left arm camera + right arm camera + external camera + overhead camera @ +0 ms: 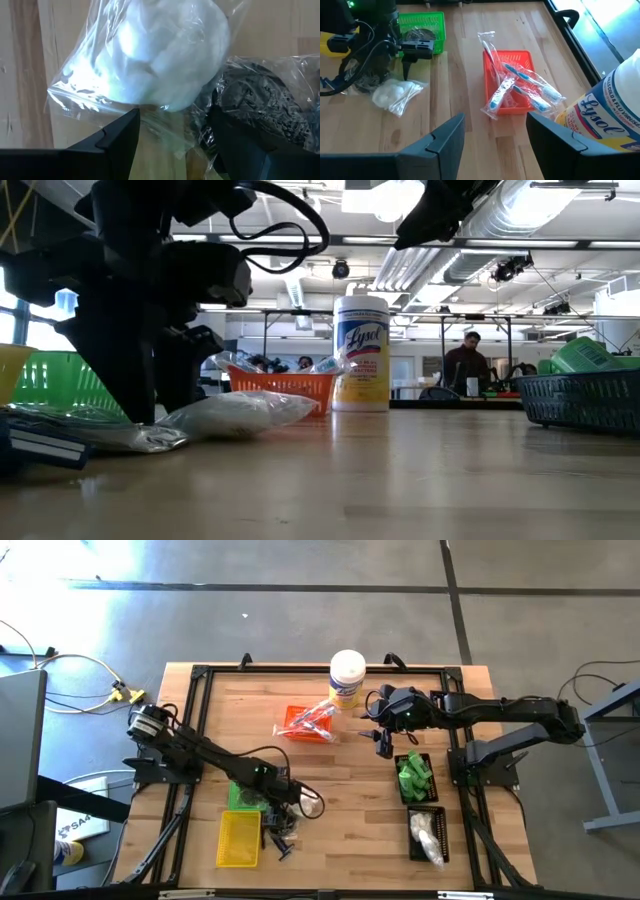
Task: Pick & Place Travel size toiletries
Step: Put the white cotton pack into the bottom black bin
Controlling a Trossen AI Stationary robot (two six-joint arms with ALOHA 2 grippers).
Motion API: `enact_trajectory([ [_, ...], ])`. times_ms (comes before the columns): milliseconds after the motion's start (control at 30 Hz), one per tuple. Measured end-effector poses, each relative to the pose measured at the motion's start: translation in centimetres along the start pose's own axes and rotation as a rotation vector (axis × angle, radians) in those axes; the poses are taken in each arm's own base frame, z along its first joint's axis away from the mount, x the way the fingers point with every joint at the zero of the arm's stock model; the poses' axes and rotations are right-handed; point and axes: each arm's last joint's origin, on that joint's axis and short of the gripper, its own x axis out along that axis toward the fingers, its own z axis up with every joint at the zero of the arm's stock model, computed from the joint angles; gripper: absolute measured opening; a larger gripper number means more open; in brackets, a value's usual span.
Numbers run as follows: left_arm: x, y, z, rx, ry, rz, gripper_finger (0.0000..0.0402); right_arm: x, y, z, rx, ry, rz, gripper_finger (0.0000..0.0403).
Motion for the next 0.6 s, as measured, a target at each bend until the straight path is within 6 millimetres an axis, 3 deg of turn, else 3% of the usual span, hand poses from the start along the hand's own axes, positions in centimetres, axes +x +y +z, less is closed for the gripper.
enact_trajectory([
  [200, 0.05, -0.04, 0.2, 0.01, -0.02, -0.005, 0.0203, 0.0, 0.0, -0.01, 0.0, 0.001, 0.0, 0.0203],
  [600, 0.05, -0.08, 0.35, 0.02, -0.036, -0.008, 0.0052, 0.0, 0.0, -0.01, -0.003, 0.001, 0.0, 0.0203],
])
